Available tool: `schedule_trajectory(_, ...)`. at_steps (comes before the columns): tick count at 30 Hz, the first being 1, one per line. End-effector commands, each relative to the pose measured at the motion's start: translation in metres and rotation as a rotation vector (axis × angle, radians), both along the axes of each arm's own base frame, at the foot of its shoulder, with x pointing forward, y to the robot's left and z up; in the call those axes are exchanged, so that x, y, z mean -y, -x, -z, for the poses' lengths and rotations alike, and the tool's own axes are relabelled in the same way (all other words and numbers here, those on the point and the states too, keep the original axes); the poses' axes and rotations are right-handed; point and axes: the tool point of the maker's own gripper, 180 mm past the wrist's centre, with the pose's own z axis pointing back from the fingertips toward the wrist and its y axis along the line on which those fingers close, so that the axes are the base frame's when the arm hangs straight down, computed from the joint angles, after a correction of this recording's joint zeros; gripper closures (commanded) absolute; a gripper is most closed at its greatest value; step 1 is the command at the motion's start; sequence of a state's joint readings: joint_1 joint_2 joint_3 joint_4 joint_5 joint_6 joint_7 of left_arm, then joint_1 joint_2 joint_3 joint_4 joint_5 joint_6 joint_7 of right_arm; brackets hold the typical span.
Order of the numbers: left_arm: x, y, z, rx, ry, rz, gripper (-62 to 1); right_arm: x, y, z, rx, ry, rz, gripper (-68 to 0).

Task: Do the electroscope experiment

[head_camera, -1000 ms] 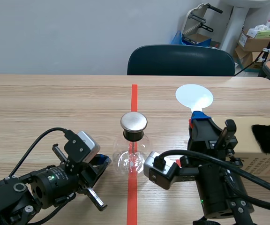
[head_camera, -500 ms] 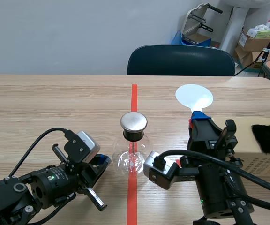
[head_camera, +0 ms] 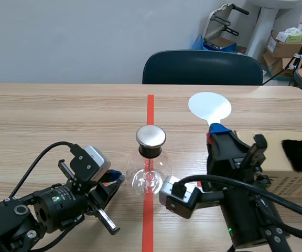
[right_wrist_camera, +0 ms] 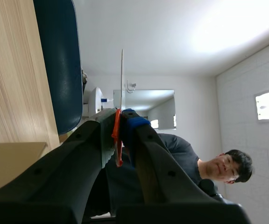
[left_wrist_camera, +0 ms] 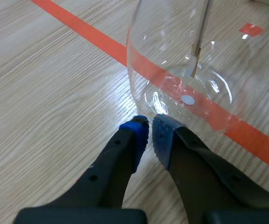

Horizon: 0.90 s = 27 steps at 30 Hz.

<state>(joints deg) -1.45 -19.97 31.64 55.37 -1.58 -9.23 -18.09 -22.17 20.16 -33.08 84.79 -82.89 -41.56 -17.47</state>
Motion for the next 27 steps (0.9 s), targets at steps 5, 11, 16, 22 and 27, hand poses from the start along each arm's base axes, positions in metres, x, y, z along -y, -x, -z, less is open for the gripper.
schedule_trajectory(5, 0.006, 0.004, -0.033, 0.033, 0.113, 0.076, -23.8, 0.028, 0.021, -0.022, 0.023, -0.021, -0.033, -1.3)
schedule_trajectory(11, 0.016, 0.017, -0.057, 0.039, 0.158, 0.152, -32.0, 0.072, 0.034, -0.019, -0.025, 0.006, -0.009, -1.8)
schedule_trajectory(16, 0.02, 0.034, -0.077, 0.029, 0.206, 0.202, -34.2, 0.108, 0.033, -0.033, 0.001, -0.053, 0.014, -1.8)
schedule_trajectory(22, 0.023, 0.047, -0.099, 0.034, 0.247, 0.236, -34.2, 0.135, 0.039, -0.028, 0.007, -0.053, -0.016, -1.7)
schedule_trajectory(27, 0.024, 0.06, -0.111, 0.04, 0.251, 0.275, -34.2, 0.156, 0.044, -0.002, -0.028, -0.026, 0.01, -1.7)
